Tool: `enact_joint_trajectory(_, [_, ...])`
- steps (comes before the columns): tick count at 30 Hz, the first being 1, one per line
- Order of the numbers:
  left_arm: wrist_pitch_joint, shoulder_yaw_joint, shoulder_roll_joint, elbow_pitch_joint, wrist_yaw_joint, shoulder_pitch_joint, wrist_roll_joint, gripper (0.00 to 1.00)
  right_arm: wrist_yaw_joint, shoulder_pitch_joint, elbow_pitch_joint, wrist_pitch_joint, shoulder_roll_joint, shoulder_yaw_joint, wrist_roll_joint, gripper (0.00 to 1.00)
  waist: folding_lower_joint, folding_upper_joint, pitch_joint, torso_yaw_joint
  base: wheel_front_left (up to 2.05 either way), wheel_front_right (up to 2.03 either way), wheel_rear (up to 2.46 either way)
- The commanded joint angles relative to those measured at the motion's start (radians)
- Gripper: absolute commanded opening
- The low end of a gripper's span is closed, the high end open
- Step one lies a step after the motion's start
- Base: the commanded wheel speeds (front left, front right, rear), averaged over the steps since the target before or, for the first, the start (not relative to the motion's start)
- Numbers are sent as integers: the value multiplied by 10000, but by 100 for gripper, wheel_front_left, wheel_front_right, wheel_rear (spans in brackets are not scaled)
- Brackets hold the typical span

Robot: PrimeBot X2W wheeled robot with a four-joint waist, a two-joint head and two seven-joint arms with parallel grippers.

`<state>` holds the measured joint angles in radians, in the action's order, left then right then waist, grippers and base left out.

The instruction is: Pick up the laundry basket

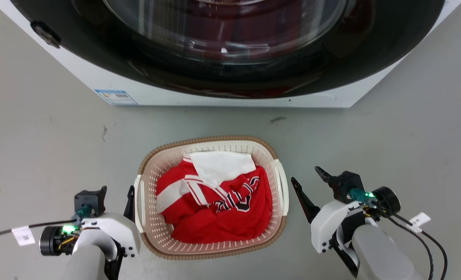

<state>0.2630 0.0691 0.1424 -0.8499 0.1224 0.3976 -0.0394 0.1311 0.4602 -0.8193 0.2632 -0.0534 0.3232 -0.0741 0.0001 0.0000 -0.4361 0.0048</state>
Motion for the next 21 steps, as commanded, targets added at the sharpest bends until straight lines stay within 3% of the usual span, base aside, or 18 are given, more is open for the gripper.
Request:
enact_joint_trajectory(1, [28,-13,61,-82,6,226,23,100,-7,223,-93,23,-66,54,-45,100,-1,0,-304,-5,0,0,0])
enact_joint_trajectory(21, [28,-497,286,-2421,57,2443,-195,100,-7,2612,-2889,25,-17,2425,-1972,100,-1,0,-2620,51,0,0,0])
